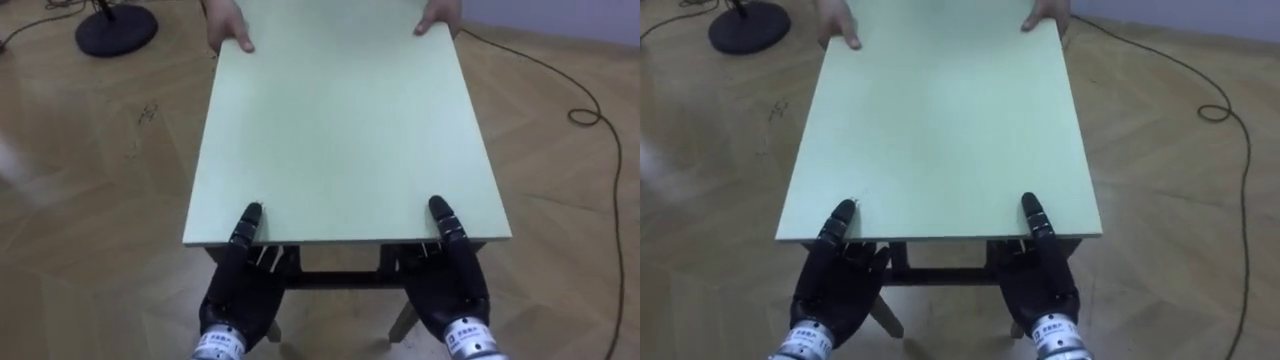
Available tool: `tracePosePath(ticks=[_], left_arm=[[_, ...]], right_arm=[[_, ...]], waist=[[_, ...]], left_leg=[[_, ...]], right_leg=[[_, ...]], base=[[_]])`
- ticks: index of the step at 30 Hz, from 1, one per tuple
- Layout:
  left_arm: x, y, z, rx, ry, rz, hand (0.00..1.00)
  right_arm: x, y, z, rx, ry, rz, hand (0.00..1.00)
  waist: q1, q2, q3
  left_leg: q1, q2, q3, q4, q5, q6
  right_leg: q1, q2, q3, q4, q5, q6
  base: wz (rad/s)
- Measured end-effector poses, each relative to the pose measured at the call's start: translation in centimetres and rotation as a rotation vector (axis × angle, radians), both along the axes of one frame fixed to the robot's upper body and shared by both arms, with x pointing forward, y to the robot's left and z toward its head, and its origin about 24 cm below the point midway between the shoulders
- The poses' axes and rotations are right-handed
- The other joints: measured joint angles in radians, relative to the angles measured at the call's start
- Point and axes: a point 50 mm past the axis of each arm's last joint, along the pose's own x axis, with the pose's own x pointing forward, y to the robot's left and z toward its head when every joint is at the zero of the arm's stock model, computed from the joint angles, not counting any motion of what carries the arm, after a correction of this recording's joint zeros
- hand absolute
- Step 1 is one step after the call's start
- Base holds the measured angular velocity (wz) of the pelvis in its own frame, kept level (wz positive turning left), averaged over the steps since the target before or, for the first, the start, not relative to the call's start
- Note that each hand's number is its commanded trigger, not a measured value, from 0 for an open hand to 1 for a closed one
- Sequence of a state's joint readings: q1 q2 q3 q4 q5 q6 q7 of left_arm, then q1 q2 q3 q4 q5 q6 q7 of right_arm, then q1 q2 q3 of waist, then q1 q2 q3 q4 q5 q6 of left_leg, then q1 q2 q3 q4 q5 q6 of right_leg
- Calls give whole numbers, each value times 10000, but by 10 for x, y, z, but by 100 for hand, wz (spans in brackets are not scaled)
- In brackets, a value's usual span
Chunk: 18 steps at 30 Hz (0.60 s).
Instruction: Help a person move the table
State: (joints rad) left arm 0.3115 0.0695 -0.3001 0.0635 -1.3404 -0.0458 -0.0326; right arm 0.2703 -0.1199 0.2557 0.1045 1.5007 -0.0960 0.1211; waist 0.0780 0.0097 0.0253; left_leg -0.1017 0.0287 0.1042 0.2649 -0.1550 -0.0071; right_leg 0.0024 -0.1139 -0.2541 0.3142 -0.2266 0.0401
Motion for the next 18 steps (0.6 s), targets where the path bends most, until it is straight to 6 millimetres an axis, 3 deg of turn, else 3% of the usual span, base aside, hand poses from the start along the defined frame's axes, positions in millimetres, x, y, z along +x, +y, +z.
tracePosePath(ticks=[4,7,8,9,11,12,14,18], left_arm=[[0,0,1,-27,-47,-30,100],[-1,1,1,-39,-42,0,100],[-2,1,0,-29,16,14,100],[-3,0,-1,-70,76,16,100],[-3,2,-1,-151,47,120,100],[-4,2,-3,-281,158,167,100],[-7,0,-6,-322,283,116,100],[-11,2,-8,-292,428,119,100]], right_arm=[[1,0,1,-53,-85,-10,100],[2,1,1,-47,-103,-13,100],[1,2,0,-40,-30,1,100],[-1,-1,-1,-108,26,-90,100],[2,2,1,-202,-120,-17,100],[1,4,0,-291,-117,16,100],[1,2,-1,-392,-42,56,100],[-2,3,-5,-266,164,109,100]], waist=[[116,-16,-8],[190,-10,-8],[255,5,5],[260,148,63],[278,37,35],[165,187,29],[128,323,17],[118,331,32]], left_leg=[[-71,-43,279,28,-6,8],[6,-141,313,14,-38,69],[154,-126,72,10,-104,173],[187,-113,-426,96,-189,216],[-106,-309,-793,420,-308,201],[-250,-414,-931,751,-613,141],[-257,-406,-779,741,-656,104],[-254,-419,-1435,615,-541,92]], right_leg=[[-170,-131,-3,533,1,2],[-504,-361,29,1643,0,8],[-1076,-556,37,2861,64,78],[-1467,-552,215,3213,-199,155],[-2209,-442,590,1978,-354,110],[-2273,-508,676,1883,18,-54],[-2025,-504,439,1803,-24,-28],[-1281,-360,-169,1126,91,90]], base=[[22],[18],[26],[26],[50],[70],[64],[53]])
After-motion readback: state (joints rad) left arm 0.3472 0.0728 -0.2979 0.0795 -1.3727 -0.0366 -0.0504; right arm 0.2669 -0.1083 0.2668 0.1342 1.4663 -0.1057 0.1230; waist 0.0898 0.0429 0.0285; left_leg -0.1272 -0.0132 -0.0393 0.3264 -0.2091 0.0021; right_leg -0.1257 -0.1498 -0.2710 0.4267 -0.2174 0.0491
